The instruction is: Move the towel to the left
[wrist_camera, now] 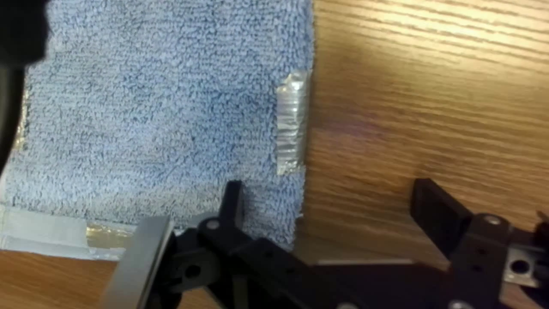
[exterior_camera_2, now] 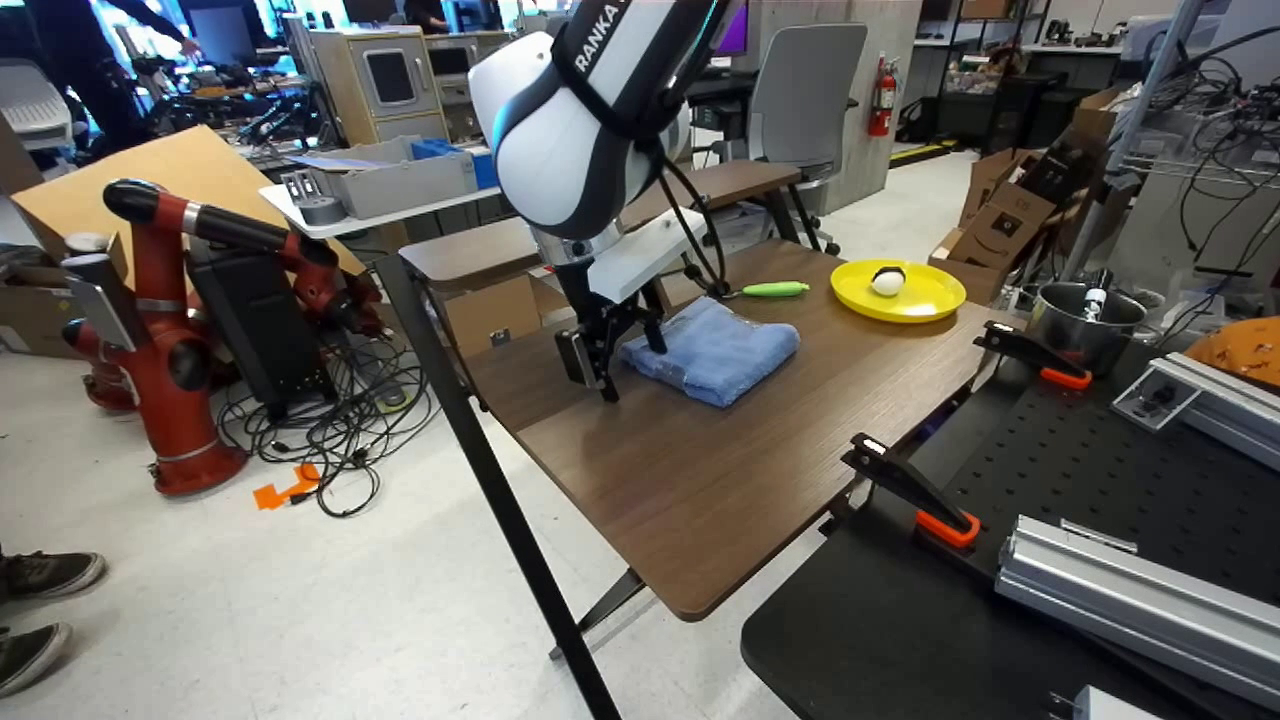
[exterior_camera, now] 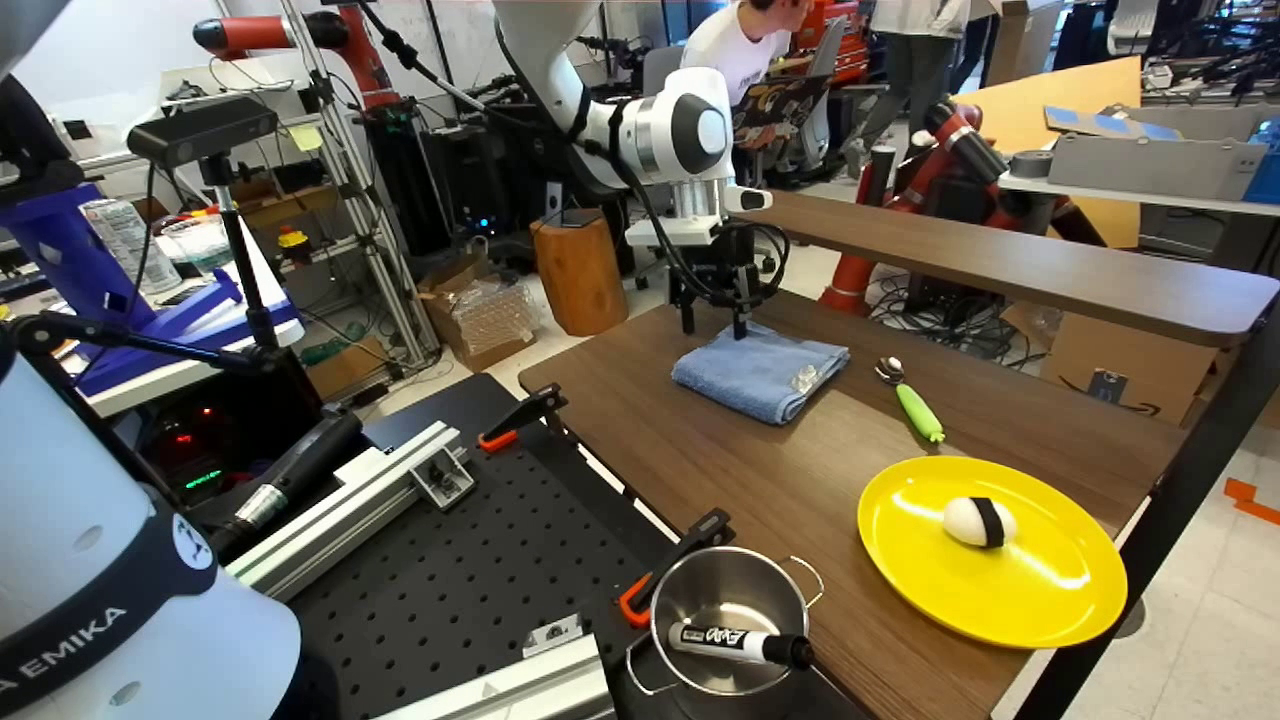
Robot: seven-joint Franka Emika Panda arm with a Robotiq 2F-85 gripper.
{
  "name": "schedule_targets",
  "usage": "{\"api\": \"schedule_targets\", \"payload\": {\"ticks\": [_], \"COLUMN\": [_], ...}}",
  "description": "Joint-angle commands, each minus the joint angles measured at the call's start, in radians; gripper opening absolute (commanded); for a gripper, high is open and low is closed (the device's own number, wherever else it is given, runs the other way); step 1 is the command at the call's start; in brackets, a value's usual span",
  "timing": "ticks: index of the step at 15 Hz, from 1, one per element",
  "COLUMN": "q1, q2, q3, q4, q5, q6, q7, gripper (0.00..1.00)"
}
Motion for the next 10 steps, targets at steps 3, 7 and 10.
{"api": "schedule_targets", "payload": {"ticks": [3,7,10], "q1": [0.031,0.054,0.060], "q2": [0.069,0.085,0.083], "q3": [0.018,0.029,0.040], "q4": [0.126,0.164,0.175], "q5": [-0.056,-0.075,-0.076], "q6": [-0.060,-0.064,-0.054], "q7": [-0.060,-0.091,-0.117], "gripper": [1.00,1.00,1.00]}}
